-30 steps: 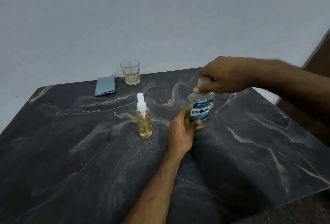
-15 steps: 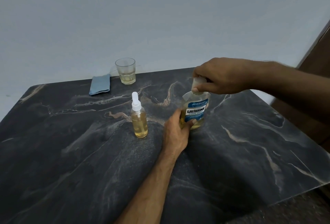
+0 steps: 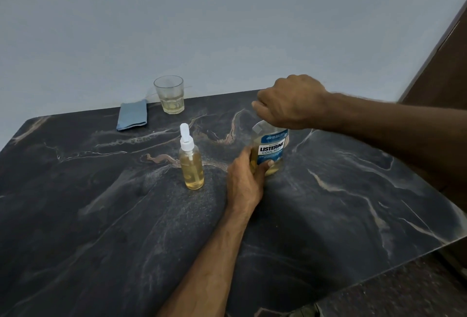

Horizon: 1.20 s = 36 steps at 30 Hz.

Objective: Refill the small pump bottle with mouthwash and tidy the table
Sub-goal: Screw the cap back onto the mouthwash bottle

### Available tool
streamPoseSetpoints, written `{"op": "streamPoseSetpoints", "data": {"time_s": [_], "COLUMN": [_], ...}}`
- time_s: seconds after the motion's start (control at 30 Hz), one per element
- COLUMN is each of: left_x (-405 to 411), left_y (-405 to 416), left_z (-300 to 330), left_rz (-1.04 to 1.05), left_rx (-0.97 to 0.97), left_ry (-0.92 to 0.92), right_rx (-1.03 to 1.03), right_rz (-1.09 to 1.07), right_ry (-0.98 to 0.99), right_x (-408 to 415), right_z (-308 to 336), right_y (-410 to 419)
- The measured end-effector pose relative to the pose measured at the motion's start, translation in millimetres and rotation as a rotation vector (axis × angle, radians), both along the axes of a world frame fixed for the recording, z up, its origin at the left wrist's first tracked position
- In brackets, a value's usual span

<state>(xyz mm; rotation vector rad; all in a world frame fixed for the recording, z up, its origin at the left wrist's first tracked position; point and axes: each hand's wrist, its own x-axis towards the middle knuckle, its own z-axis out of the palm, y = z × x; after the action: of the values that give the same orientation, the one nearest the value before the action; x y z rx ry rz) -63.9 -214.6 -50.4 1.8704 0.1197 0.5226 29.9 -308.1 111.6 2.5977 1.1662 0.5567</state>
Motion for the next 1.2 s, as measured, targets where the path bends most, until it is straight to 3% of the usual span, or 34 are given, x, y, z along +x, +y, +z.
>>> {"op": "streamPoseSetpoints", "data": {"time_s": [0.17, 0.27, 0.4, 0.63, 0.83, 1.2], "left_x": [0.2, 1.4, 2.2, 1.4, 2.7, 1.0], "left_y": [1.2, 0.6, -0.7, -0.3, 2.3, 0.6], "left_z": [-1.0, -1.0, -2.1, -1.4, -1.7, -2.3], "left_rz": [-0.028, -0.019, 0.009, 0.028, -0.029, 0.013], "left_rx": [-0.029, -0.021, -0.023, -0.010, -0.070, 0.025], "left_ry": [0.001, 0.019, 0.025, 0.003, 0.021, -0.001], "right_rx": [-0.166, -0.187, -0.100, 0.025, -0.178, 0.038], "right_rz": [0.263, 0.415, 0.262, 0.025, 0.340, 0.120], "right_ry": [0.061, -0.010, -0.099, 0.002, -0.112, -0.085], "right_x": [0.3, 0.8, -2.8, 1.1, 0.9, -3.8], "right_z": [14.5, 20.1, 7.1, -0.7, 11.0, -4.9], "right_y": [-15.4, -23.1, -8.7, -0.6, -12.0, -5.1]}}
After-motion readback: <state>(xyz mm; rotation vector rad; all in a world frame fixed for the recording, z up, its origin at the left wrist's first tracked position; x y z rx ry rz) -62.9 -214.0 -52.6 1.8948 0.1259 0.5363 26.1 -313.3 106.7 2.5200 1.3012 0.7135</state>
